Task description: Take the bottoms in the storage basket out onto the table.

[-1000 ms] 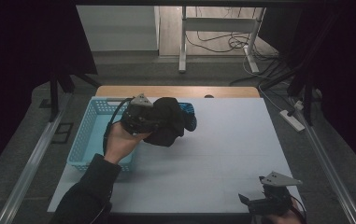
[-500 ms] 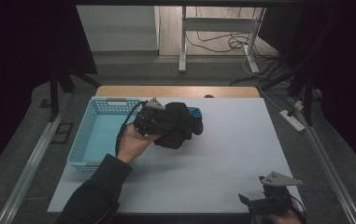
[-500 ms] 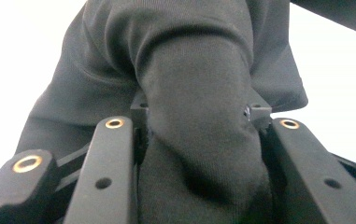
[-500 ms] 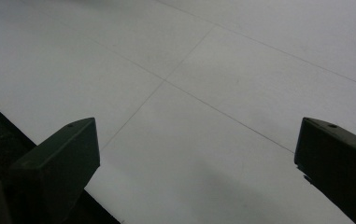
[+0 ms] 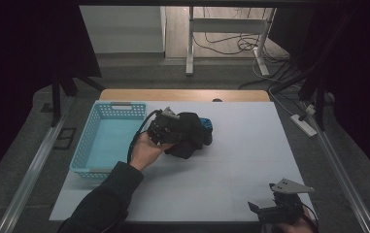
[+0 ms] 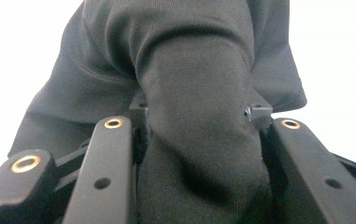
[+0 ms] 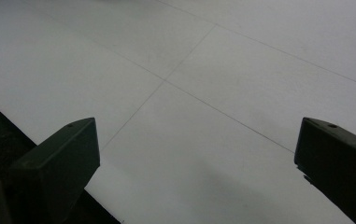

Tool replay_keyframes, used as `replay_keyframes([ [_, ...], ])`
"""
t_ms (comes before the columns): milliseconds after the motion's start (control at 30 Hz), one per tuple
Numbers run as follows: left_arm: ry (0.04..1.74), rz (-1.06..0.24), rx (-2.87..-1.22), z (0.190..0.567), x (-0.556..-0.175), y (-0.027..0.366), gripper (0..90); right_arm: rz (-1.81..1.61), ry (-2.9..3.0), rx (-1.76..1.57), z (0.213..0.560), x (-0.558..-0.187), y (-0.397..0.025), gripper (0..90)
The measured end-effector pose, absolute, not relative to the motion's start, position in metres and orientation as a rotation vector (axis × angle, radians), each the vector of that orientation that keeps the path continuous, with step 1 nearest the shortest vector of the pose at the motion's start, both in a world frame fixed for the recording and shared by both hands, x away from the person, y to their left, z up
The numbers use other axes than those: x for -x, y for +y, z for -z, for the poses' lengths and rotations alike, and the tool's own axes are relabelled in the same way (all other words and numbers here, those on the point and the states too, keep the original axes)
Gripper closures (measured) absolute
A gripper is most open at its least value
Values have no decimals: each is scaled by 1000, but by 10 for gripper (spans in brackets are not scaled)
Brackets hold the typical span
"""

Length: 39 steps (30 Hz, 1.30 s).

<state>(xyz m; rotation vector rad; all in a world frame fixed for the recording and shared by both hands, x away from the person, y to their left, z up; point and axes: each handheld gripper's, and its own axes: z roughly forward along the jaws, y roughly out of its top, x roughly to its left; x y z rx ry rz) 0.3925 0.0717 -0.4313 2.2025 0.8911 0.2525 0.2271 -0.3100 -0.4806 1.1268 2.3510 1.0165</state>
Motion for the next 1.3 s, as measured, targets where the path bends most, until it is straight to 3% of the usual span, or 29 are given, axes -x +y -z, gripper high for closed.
replay_keyframes([
  [500,952,-170,-2296,469,-403,54,572,-1023,2350,-1124,480,-227,-310,6],
  [1133,970,-171,-2346,496,-406,47,533,-1023,2353,-1118,480,-226,-310,6],
  [1300,927,-233,-2368,504,-403,43,512,-1022,2354,-1118,480,-227,-310,6],
])
